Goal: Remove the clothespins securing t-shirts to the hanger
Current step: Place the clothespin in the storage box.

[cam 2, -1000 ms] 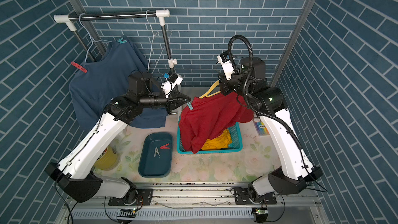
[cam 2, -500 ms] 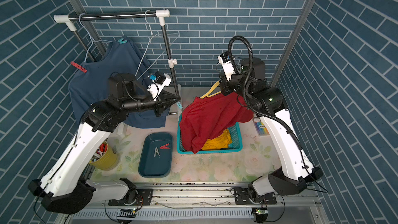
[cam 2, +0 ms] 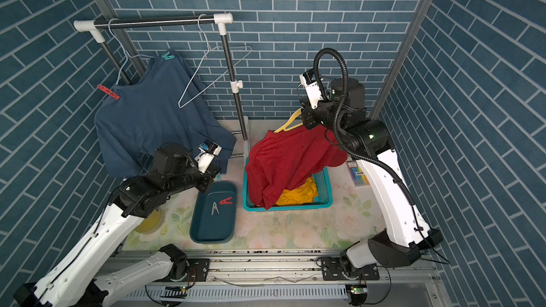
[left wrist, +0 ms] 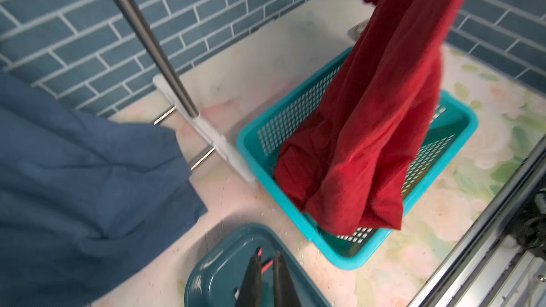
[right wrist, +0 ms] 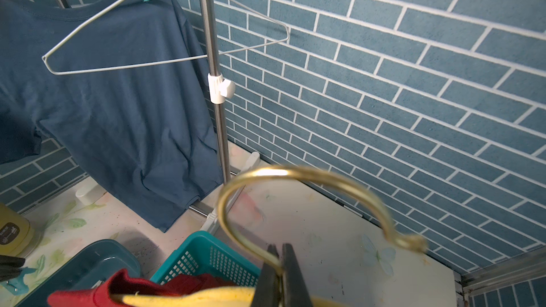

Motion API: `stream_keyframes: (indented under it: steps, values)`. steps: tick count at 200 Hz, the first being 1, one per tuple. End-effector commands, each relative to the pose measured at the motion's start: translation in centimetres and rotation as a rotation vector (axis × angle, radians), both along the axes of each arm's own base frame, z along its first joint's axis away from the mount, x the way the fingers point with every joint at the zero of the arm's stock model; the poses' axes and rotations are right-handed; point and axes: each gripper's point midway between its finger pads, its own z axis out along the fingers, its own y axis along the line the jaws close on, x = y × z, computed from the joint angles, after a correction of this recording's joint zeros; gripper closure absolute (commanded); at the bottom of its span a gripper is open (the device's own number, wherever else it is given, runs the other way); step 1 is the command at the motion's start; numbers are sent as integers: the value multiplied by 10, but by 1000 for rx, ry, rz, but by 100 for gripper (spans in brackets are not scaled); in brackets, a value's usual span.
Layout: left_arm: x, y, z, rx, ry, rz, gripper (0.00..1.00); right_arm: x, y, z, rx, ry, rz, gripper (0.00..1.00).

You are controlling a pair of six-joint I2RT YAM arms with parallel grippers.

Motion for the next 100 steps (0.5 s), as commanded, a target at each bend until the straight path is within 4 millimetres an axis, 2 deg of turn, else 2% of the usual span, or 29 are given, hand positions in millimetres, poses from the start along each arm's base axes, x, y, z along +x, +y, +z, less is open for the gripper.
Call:
stream_keyframes:
  steps: [1, 38, 65, 100]
  values:
    - [-2, 20, -6, 30, -15, 98, 94, 5, 0, 20, 21, -82, -7, 100]
    - [-1, 27, -7, 74, -22, 113, 86, 6, 1, 17, 18, -75, -8, 100]
    - [1, 26, -7, 80, -21, 109, 77, 6, -1, 15, 13, -73, -14, 100]
    - [3, 24, -8, 75, -19, 107, 70, 6, -1, 15, 7, -75, -15, 100]
